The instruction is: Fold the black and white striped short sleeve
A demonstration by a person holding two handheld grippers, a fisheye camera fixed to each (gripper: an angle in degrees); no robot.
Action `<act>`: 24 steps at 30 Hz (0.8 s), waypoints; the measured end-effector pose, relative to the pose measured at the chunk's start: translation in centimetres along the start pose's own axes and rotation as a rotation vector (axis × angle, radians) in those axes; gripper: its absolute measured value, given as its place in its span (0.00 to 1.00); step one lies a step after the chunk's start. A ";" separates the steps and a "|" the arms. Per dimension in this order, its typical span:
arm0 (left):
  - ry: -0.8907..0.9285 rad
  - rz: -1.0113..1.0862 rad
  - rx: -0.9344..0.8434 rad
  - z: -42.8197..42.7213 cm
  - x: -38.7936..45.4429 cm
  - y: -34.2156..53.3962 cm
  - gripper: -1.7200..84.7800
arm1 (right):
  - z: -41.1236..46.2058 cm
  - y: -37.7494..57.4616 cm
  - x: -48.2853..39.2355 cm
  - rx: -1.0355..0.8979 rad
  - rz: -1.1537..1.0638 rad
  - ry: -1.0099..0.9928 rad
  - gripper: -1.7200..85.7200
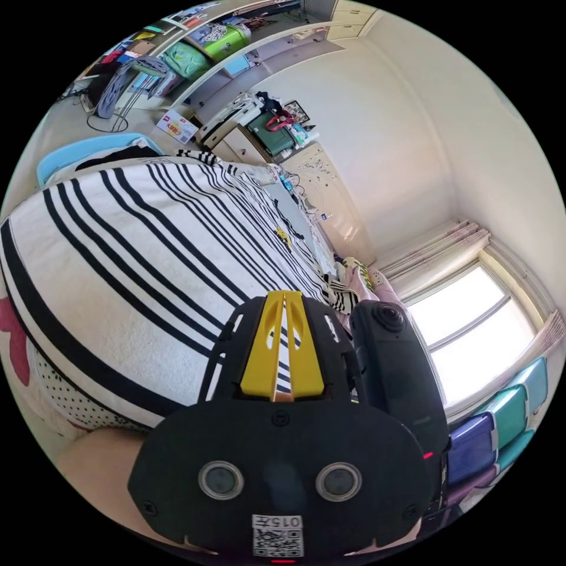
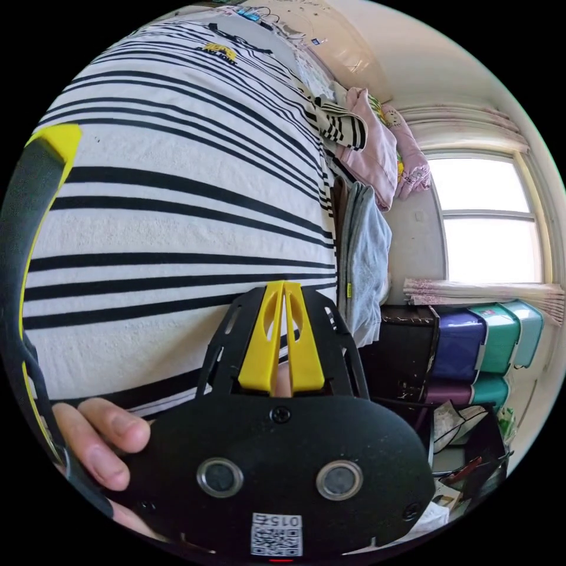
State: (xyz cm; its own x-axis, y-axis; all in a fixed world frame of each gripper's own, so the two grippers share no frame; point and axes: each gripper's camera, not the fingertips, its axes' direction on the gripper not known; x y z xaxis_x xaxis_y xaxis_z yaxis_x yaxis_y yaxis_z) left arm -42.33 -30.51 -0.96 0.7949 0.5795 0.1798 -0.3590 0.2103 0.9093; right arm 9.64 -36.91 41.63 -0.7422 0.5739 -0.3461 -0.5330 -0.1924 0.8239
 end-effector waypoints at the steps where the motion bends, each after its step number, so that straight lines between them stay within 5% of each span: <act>1: -0.002 0.005 0.002 0.0 0.0 0.0 0.01 | -0.1 0.1 -0.1 0.002 0.003 -0.002 0.01; 24: -0.023 0.087 -0.010 2.0 0.6 0.6 0.01 | -3.8 3.2 -3.7 0.049 -0.005 -0.003 0.01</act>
State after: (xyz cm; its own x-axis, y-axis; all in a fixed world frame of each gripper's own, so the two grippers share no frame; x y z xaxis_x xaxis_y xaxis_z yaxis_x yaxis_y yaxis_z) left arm -41.14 -31.58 0.47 0.7716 0.5777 0.2663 -0.4318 0.1682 0.8862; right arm 9.12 -42.64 43.83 -0.7385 0.5769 -0.3490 -0.5159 -0.1503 0.8433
